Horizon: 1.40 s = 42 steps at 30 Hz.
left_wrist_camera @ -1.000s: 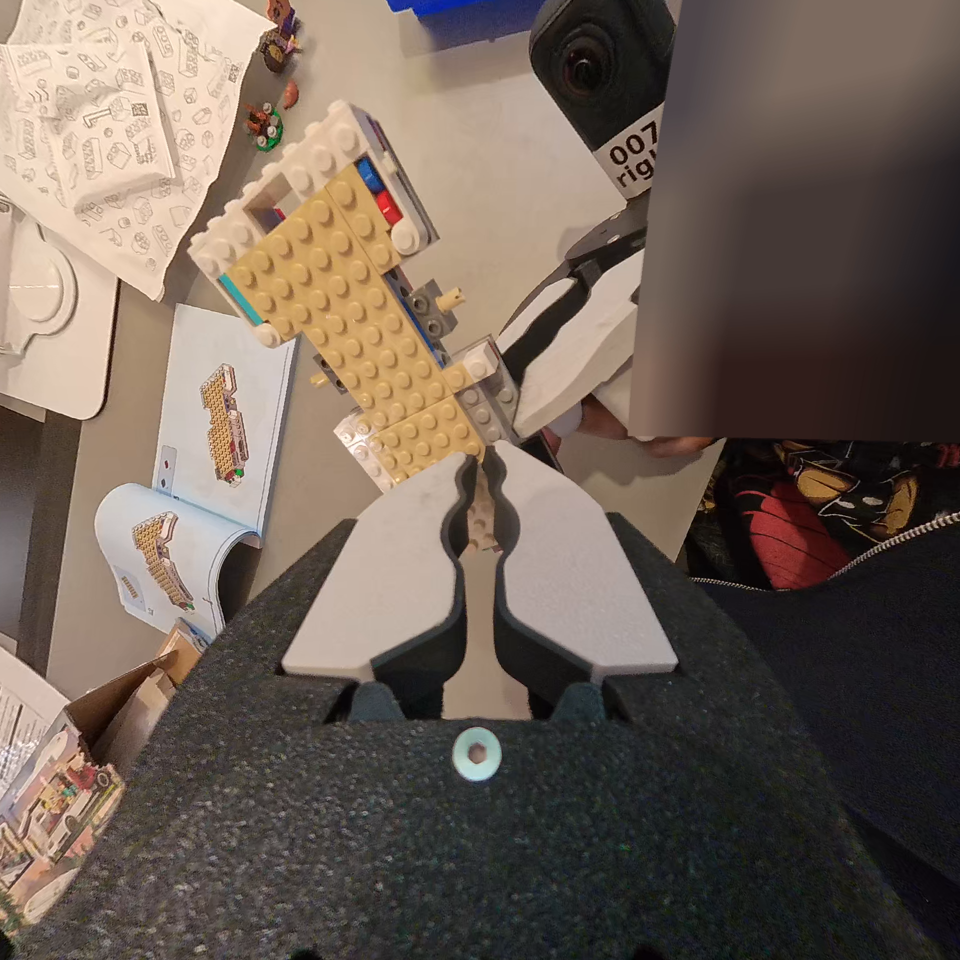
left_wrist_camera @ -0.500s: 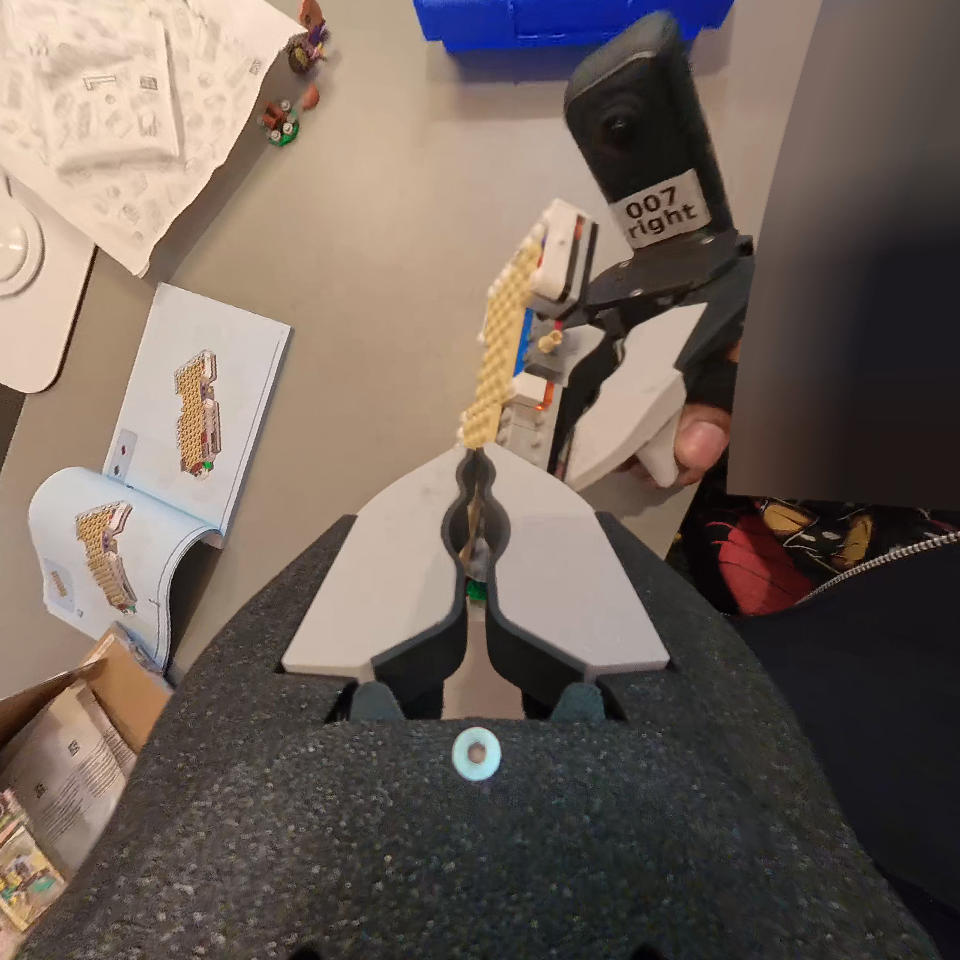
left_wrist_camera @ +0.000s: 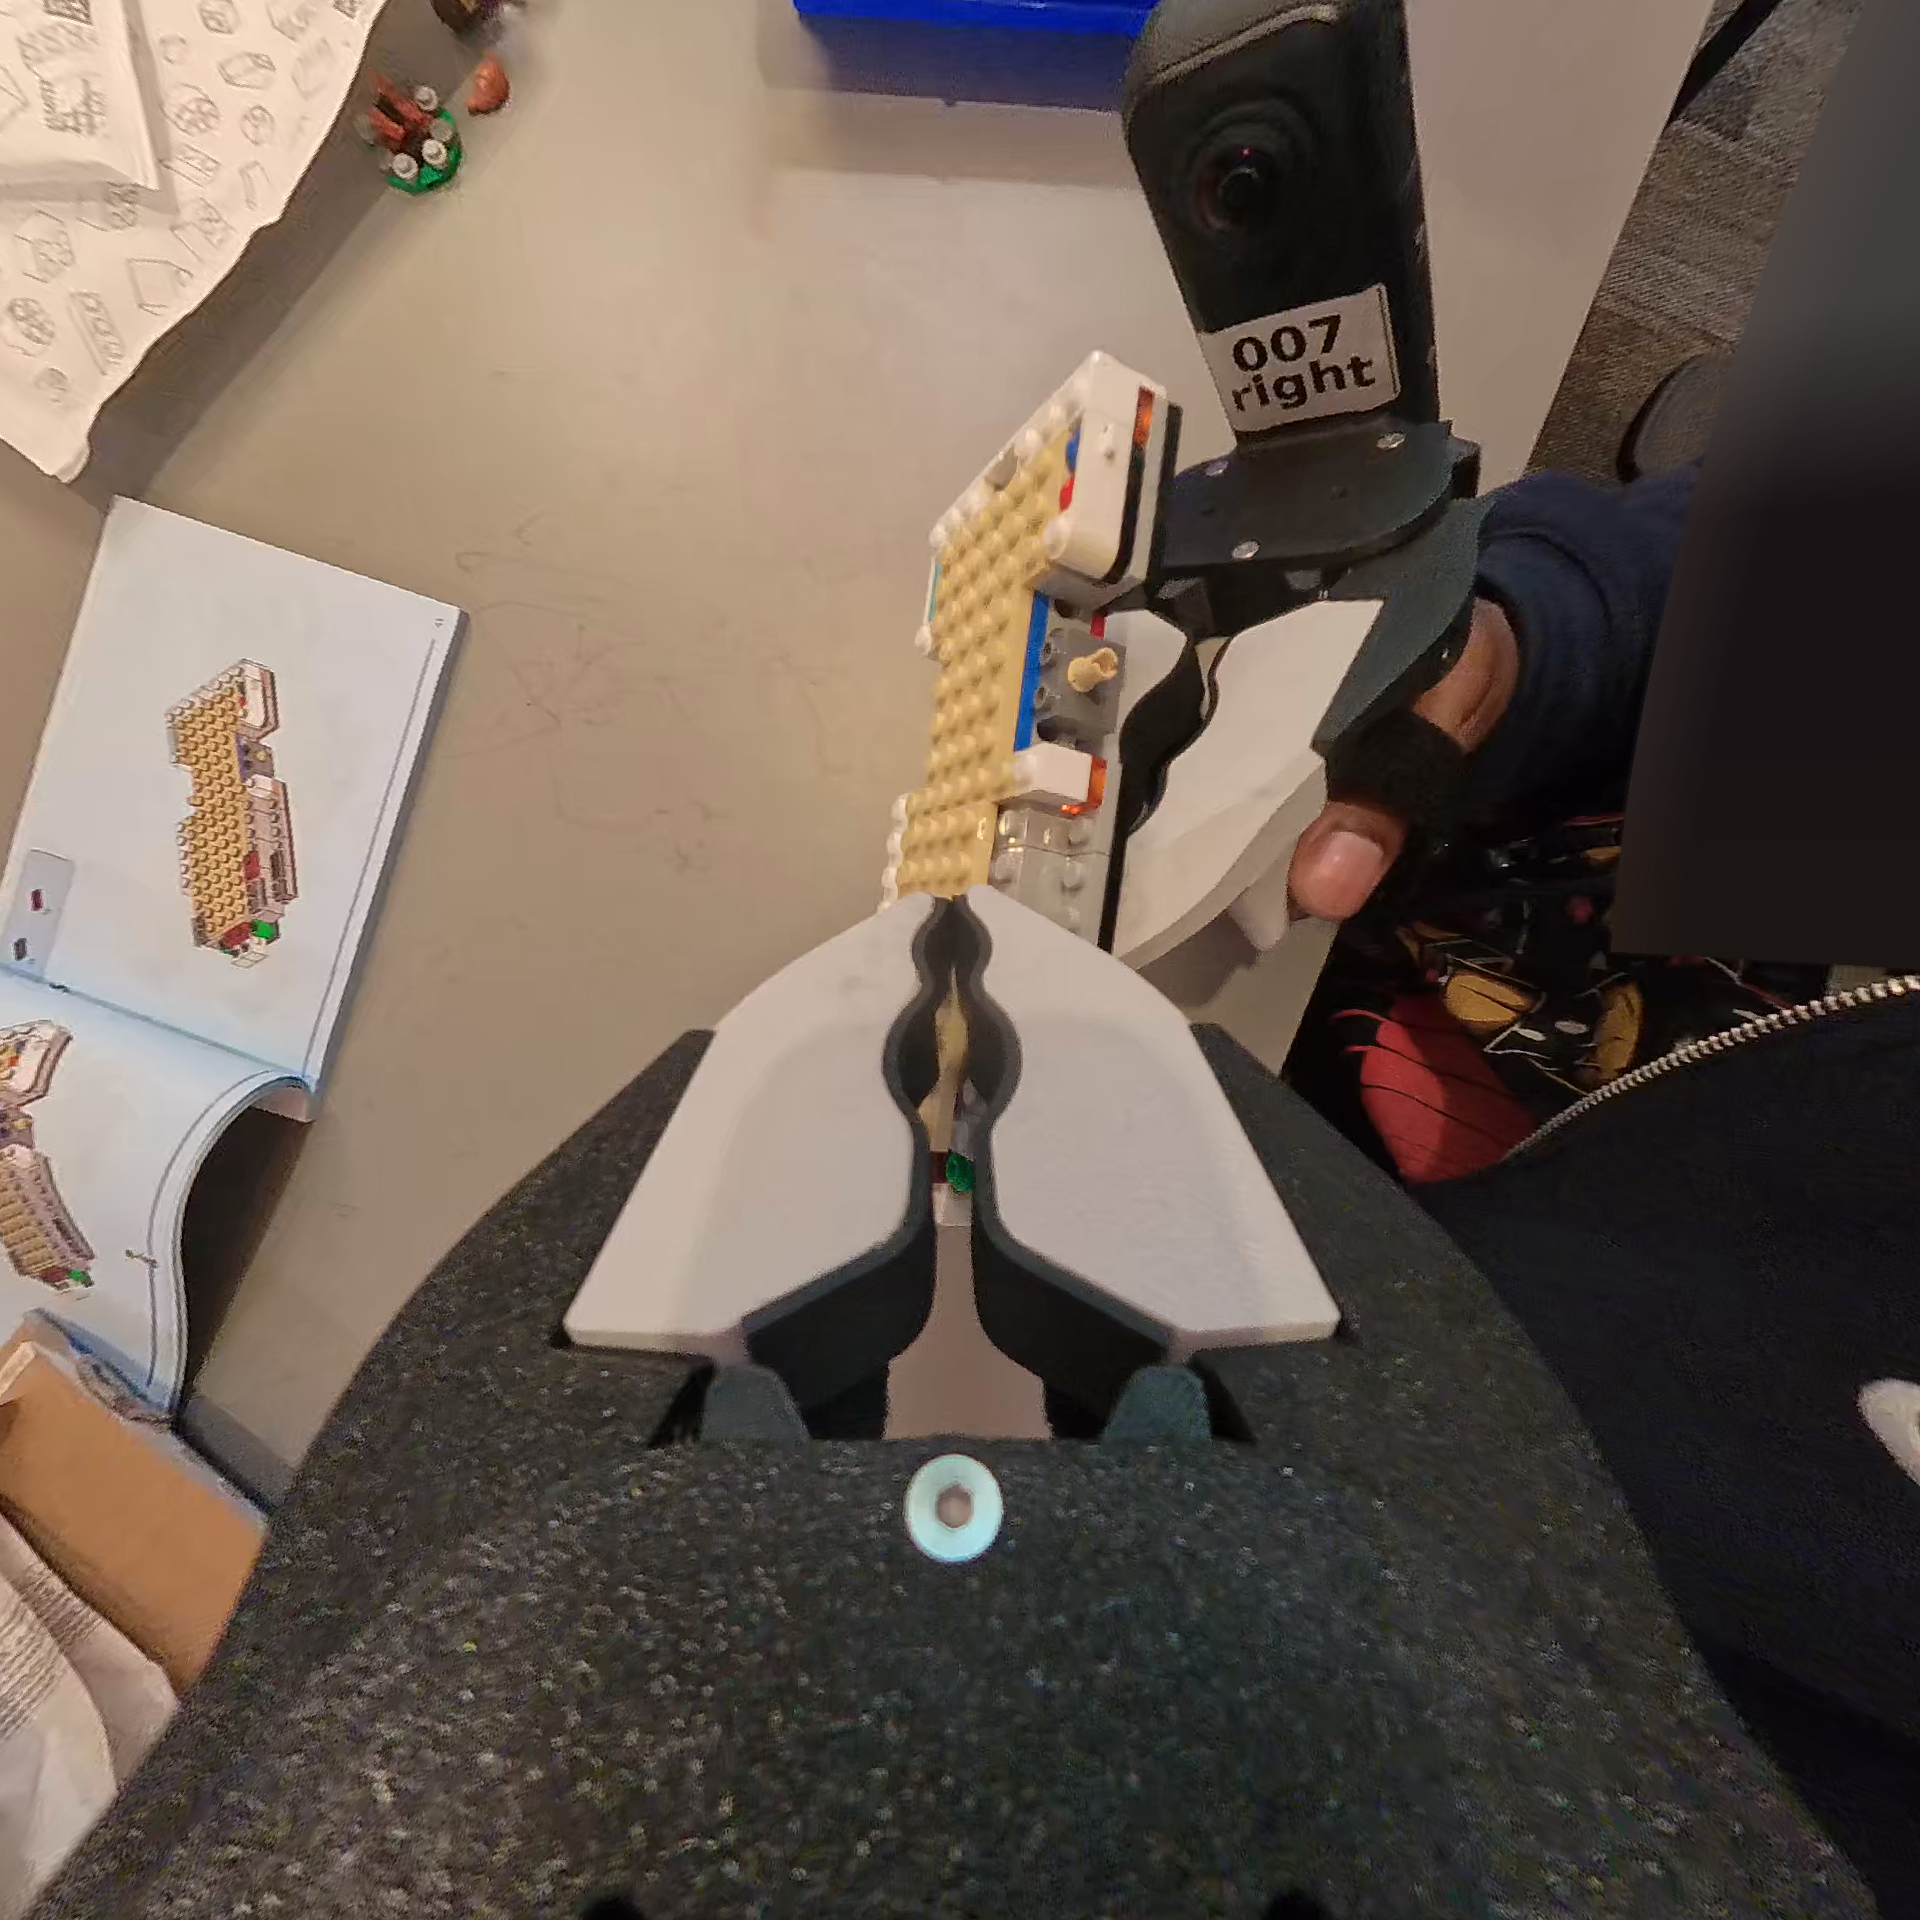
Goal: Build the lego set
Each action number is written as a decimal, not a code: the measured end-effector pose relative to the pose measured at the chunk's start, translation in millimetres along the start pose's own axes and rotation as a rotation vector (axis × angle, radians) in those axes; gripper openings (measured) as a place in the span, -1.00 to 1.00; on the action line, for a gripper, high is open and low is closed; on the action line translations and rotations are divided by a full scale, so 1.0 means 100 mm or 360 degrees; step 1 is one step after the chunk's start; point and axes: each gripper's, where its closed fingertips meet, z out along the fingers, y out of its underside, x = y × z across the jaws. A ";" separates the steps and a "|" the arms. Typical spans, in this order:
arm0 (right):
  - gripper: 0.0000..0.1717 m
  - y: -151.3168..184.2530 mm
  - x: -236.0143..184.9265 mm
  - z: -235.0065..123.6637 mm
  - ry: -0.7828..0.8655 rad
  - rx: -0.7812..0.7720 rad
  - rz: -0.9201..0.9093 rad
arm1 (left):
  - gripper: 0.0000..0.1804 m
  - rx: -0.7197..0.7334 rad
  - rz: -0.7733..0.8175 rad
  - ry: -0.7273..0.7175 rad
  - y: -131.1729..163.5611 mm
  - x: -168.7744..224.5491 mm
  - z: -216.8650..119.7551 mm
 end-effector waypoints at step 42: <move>-1.00 0.39 -0.19 0.08 0.0045 -0.0434 -0.1019 | -1.00 0.0040 -0.0158 0.0460 0.20 0.28 -0.04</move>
